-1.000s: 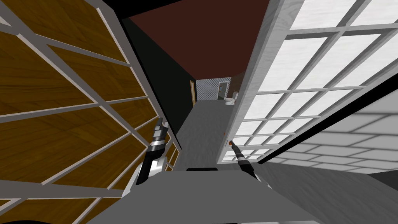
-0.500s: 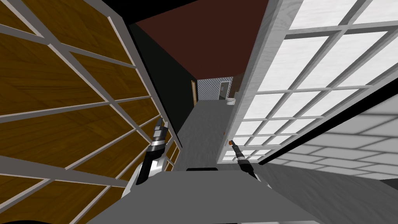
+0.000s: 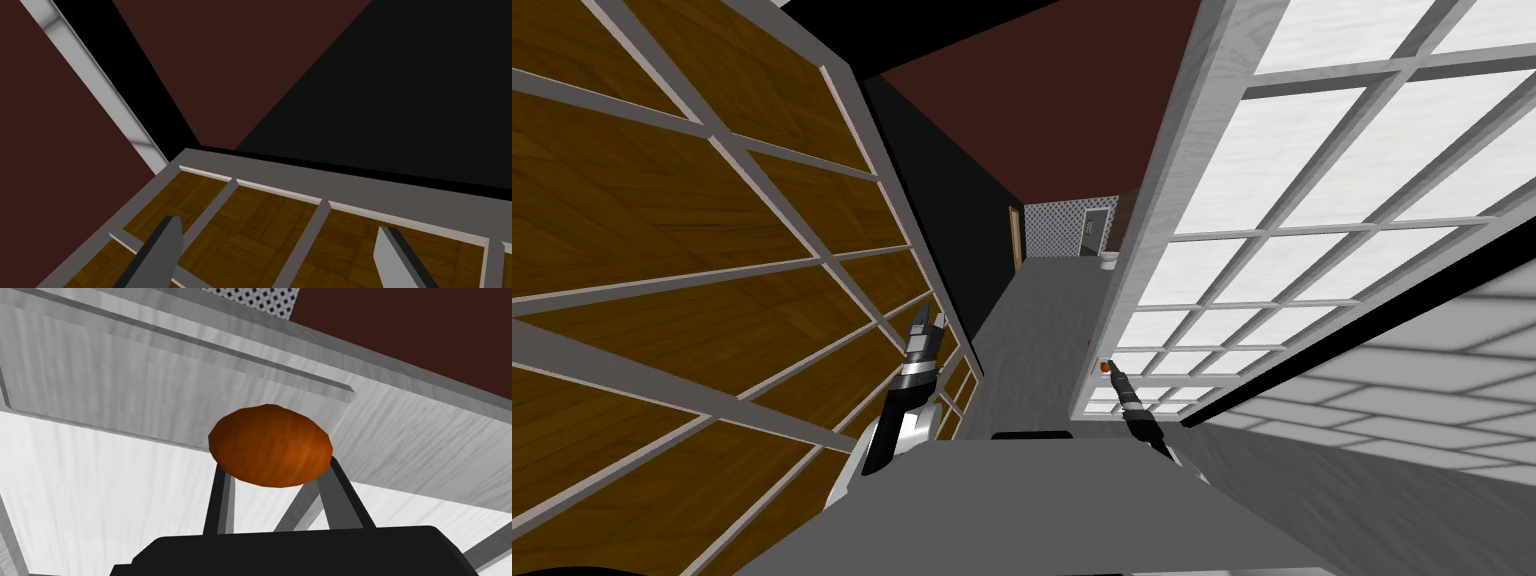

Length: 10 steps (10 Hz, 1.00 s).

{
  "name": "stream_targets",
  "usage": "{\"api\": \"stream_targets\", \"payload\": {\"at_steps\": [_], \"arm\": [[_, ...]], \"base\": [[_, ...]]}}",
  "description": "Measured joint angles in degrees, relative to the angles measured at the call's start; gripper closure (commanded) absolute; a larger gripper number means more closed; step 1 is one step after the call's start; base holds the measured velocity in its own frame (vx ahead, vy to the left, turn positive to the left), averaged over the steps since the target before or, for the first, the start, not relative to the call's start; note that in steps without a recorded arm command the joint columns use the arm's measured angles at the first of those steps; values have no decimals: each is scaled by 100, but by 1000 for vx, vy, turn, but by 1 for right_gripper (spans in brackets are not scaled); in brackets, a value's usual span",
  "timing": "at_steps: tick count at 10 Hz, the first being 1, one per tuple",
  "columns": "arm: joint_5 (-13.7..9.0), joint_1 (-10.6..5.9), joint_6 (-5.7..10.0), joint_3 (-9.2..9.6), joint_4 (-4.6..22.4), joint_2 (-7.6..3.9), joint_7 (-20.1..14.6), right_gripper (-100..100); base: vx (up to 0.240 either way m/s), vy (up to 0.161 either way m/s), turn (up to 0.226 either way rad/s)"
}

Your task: Pull the door open

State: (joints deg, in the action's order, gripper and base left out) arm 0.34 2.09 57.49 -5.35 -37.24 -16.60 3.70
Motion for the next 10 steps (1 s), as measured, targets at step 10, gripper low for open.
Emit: {"api": "stream_targets", "payload": {"at_steps": [10], "arm": [[-658, 79, -257, 292, -208, -20, -1324, 100]], "base": [[-52, -26, 71]]}}
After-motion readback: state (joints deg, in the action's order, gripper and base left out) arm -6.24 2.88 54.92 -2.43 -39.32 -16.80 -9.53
